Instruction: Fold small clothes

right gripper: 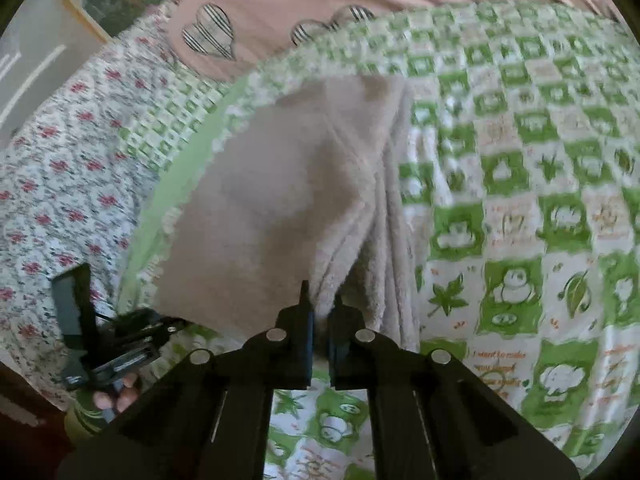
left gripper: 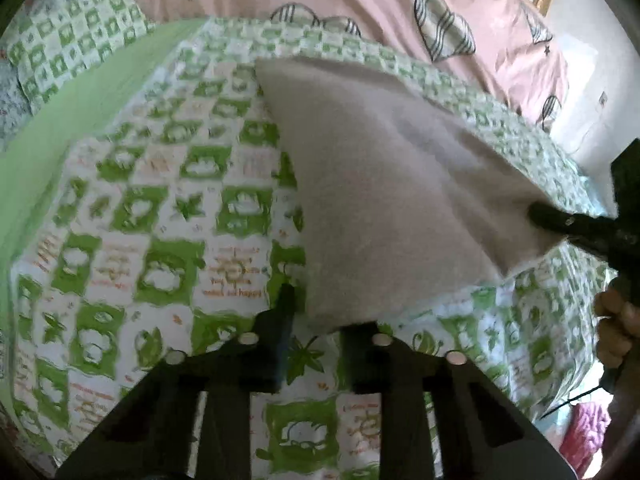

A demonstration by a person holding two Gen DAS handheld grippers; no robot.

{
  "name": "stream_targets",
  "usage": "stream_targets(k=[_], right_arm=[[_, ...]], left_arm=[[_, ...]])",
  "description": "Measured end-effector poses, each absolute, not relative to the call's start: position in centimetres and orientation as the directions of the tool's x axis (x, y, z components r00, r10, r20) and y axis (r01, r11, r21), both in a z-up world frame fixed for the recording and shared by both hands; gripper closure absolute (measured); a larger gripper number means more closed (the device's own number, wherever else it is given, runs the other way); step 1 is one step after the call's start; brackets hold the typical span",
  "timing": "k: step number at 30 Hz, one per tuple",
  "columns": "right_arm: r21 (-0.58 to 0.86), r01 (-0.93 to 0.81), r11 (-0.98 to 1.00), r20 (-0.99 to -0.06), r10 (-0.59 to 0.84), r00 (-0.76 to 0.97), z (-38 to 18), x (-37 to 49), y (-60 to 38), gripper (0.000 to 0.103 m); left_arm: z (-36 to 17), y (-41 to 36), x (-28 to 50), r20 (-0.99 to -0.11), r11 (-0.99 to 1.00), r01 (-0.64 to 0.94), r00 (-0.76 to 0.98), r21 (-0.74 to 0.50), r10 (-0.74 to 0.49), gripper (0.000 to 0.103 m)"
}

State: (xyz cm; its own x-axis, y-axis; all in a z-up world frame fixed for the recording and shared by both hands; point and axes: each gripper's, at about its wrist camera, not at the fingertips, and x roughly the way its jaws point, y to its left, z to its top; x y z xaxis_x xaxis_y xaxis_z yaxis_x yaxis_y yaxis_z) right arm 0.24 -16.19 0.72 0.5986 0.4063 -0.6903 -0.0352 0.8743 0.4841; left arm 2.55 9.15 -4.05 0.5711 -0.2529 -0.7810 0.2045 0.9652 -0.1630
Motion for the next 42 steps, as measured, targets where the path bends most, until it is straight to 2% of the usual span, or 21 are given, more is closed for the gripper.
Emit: stream_targets(k=[2, 8, 18, 28, 30, 31, 32, 37, 42], right_arm=[[0.464, -0.043, 0.885, -0.67, 0.382, 0.636, 2.2, -0.4, -16.9, 0.097], [0.411, 0.031, 0.911, -0.751, 0.319, 0.578, -0.9, 0.2, -18.1, 0.097], [0.361, 0.042, 0.932, -0.795, 0.284, 0.537, -4.2, 0.9, -17.1, 0.097], [0.368, 0.06, 0.928, -0.796, 0.281, 0.536, -4.0, 0.5, -17.7, 0.098], [0.359, 0.068, 0.931, -0.804, 0.271, 0.53, -3.5, 0.2, -17.9, 0.093], [0.337, 0.084, 0.938, -0.81, 0.244, 0.533, -3.0, -0.2, -18.1, 0.082], [0.32, 0.097, 0.943, -0.813, 0.22, 0.54, -2.5, -0.6, -18.5, 0.078], [0.308, 0.153, 0.939, -0.755, 0.144, 0.64, 1.2, -1.9, -21.0, 0.076], [0.36, 0.106, 0.927, -0.71, 0.198, 0.676, 2.8, 1.4, -19.8, 0.076]], left_arm=[[-3.6, 8.7, 2.1, -0.766, 0.967, 0.217, 0.597, -0.133, -0.24, 0.092], [-4.6, 8.2, 1.7, -0.79, 0.972, 0.188, 0.569, -0.143, -0.227, 0.096], [-6.5, 10.7, 2.3, -0.801, 0.939, 0.091, 0.499, -0.332, -0.331, 0.096], [-6.2, 10.5, 1.5, -0.811, 0.935, 0.149, 0.467, -0.321, -0.353, 0.092], [-5.4, 10.5, 0.6, -0.807, 0.932, 0.182, 0.466, -0.312, -0.361, 0.092], [-4.6, 10.7, -0.1, -0.798, 0.926, 0.213, 0.47, -0.311, -0.376, 0.092], [-4.0, 10.9, -0.5, -0.79, 0.92, 0.234, 0.475, -0.313, -0.389, 0.09], [-0.6, 11.1, -0.1, -0.732, 0.893, 0.294, 0.513, -0.34, -0.447, 0.084], [1.8, 9.6, 4.5, -0.664, 0.871, 0.33, 0.563, -0.364, -0.491, 0.083]])
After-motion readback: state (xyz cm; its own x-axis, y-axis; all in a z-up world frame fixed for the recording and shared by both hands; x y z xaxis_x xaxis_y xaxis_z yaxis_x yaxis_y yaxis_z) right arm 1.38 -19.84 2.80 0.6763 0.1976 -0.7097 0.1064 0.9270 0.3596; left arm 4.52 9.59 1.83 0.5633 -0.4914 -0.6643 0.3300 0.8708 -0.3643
